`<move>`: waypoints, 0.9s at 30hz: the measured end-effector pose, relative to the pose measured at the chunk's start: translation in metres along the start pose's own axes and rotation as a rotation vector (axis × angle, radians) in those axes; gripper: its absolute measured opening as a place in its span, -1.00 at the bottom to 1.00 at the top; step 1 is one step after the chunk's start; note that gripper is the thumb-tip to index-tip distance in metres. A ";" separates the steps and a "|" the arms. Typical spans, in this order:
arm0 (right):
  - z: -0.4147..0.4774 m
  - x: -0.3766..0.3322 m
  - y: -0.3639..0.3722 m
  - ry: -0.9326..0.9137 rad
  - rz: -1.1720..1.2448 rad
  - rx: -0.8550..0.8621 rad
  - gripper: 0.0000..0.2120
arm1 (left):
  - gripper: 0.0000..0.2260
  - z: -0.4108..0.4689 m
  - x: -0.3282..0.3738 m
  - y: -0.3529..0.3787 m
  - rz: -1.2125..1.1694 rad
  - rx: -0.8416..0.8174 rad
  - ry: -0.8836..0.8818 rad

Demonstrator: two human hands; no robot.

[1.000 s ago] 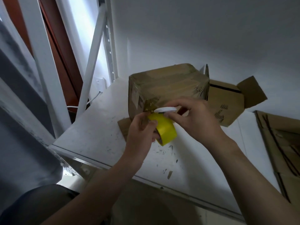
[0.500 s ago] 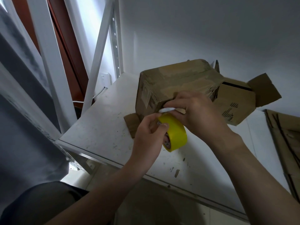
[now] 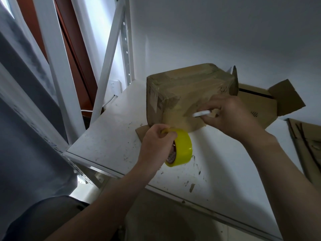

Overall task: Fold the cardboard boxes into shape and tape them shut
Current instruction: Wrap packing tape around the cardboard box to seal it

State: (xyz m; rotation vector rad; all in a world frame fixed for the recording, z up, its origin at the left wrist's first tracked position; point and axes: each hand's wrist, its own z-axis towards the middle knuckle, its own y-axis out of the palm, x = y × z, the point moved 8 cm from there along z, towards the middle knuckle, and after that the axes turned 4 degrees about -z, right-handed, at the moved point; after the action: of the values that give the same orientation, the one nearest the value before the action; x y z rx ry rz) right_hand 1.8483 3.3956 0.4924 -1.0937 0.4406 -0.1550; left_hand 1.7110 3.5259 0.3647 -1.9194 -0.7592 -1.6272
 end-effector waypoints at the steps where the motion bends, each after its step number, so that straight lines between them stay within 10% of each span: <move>1: -0.002 -0.002 0.003 -0.014 0.026 -0.011 -0.87 | -0.86 0.000 -0.004 0.001 0.007 -0.011 -0.024; 12: -0.063 0.066 0.088 0.410 0.107 -0.732 -0.88 | -0.77 0.002 -0.009 0.003 0.210 -0.056 -0.032; 18: -0.044 0.070 0.073 0.344 0.031 -0.441 -0.85 | -0.70 0.001 0.011 -0.018 0.465 0.048 0.101; 24: -0.013 0.000 -0.002 0.015 0.083 0.374 -0.88 | -0.88 0.008 0.027 -0.042 0.478 0.069 0.095; 27: 0.003 -0.018 -0.001 -0.034 0.014 0.404 -0.75 | -0.70 0.010 0.035 -0.047 0.449 0.055 0.093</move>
State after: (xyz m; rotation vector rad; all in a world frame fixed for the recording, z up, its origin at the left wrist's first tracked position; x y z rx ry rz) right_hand 1.8333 3.4034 0.4991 -0.6952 0.3665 -0.2027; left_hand 1.6894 3.5694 0.3992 -1.7983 -0.3008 -1.3871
